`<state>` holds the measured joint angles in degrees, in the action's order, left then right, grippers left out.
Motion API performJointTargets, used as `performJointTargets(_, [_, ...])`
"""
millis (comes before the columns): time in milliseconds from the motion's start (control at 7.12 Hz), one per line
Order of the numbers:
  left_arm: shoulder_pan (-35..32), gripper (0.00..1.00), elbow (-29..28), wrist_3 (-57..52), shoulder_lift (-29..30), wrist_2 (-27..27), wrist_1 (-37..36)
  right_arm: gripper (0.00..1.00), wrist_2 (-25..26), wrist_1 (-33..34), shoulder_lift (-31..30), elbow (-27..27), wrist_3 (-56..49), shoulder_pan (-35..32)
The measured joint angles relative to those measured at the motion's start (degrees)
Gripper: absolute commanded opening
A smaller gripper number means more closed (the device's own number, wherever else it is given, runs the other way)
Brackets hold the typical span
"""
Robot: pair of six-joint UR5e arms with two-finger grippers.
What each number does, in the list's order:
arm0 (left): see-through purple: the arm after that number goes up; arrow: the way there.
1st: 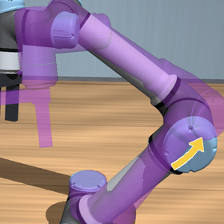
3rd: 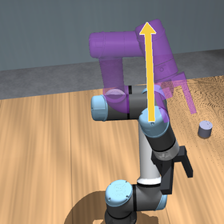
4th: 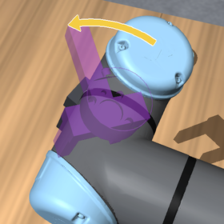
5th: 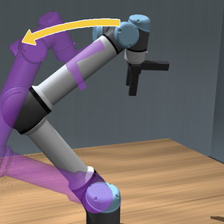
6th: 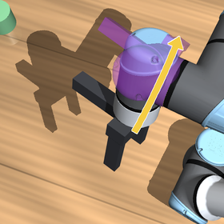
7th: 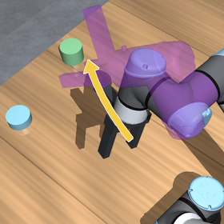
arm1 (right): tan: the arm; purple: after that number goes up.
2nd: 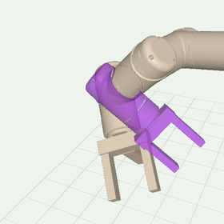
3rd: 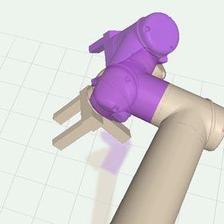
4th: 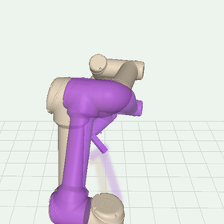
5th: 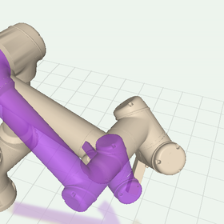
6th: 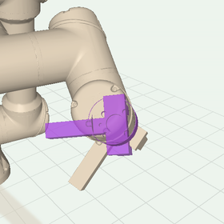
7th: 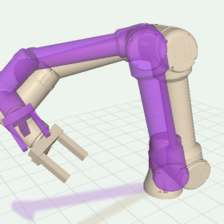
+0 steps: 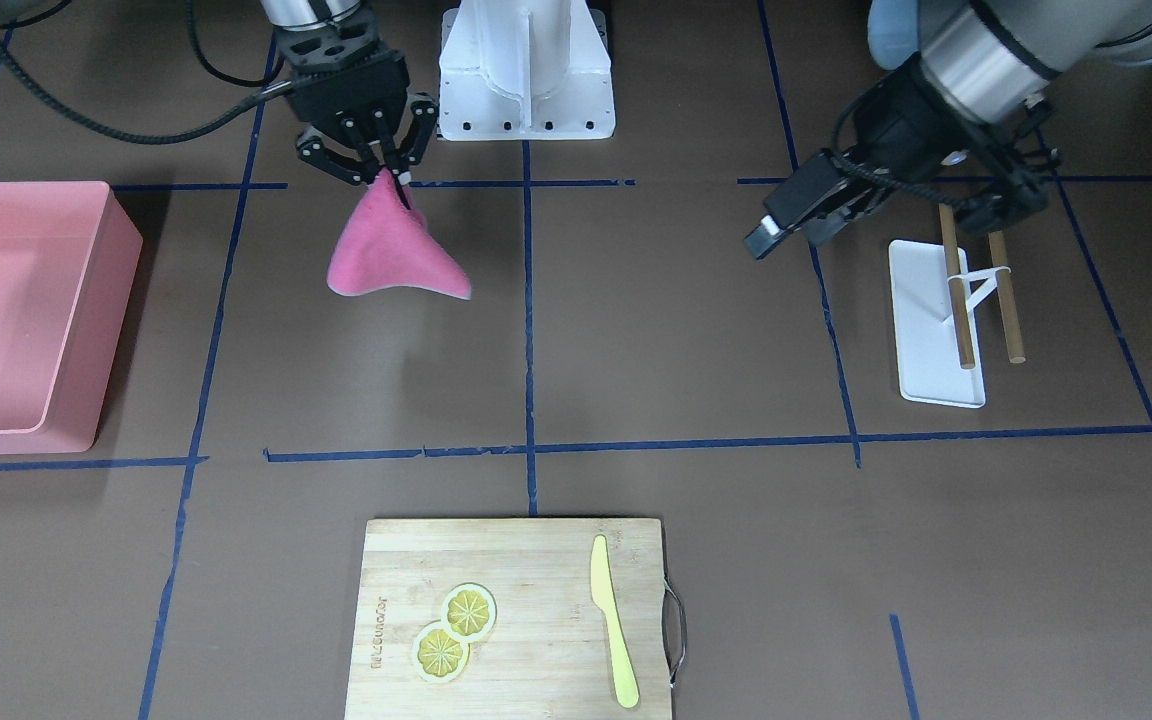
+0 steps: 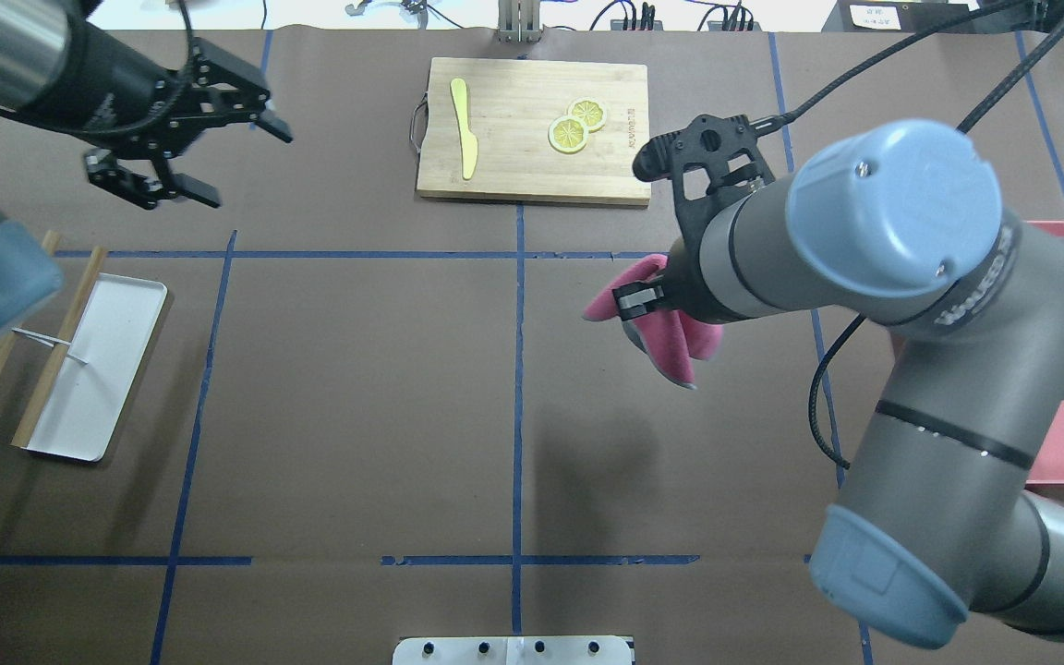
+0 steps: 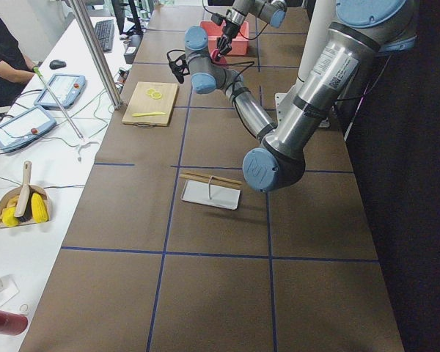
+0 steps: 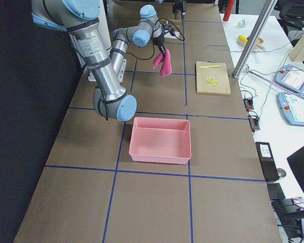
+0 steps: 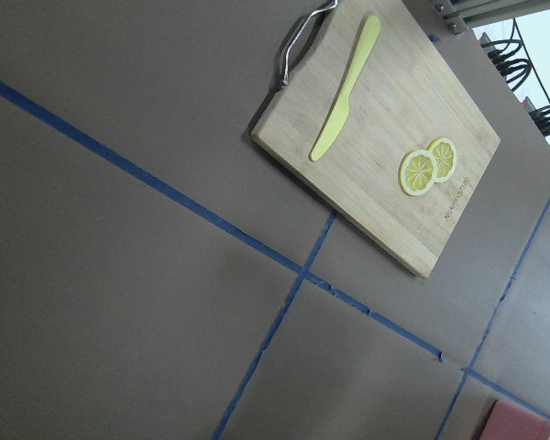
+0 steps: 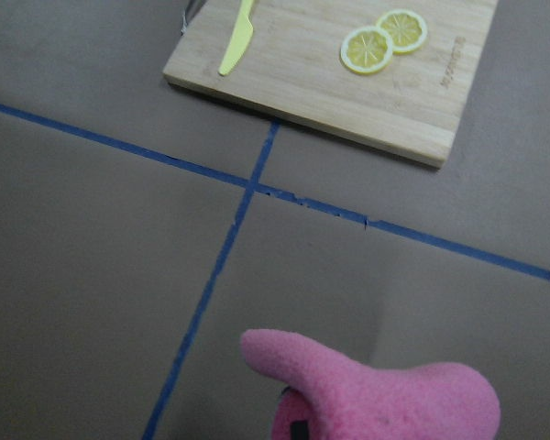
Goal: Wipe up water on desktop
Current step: 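Lower the towel onto the table with the right gripper and wipe forward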
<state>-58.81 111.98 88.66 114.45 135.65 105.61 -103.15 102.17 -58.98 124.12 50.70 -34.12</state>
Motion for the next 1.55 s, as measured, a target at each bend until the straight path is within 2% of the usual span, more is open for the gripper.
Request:
performJointTargets(281, [-3.8, 1.00, 5.6, -15.2, -5.6, -0.1, -10.6, 0.03, -8.8, 4.7, -0.7, -0.6, 0.3, -1.3])
performJointTargets(422, [-5.5, 1.00, 7.7, -20.8, -9.8, -0.1, -12.6, 0.01, -10.7, 5.2, -1.5, -0.9, 3.7, -0.2])
performJointTargets(703, [-9.1, 1.00, 9.3, -30.8, -16.8, -0.1, -13.8, 0.04, -10.9, 3.1, -3.3, -2.7, 21.7, 6.6])
performJointTargets(843, [-10.5, 1.00, 9.2, -35.5, -19.2, -0.1, -13.9, 0.00, -9.6, 1.5, -3.8, -3.6, 26.8, 9.6])
performJointTargets(1124, [-13.7, 1.00, 6.9, -47.4, -23.5, -0.2, -14.8, 0.00, -6.6, -0.7, -4.4, -5.9, 32.1, 13.2])
performJointTargets(1546, [-17.2, 1.00, -1.7, -64.5, -25.7, -0.2, -15.3, 0.00, -6.9, -2.9, -4.6, -9.5, 33.1, 11.6])
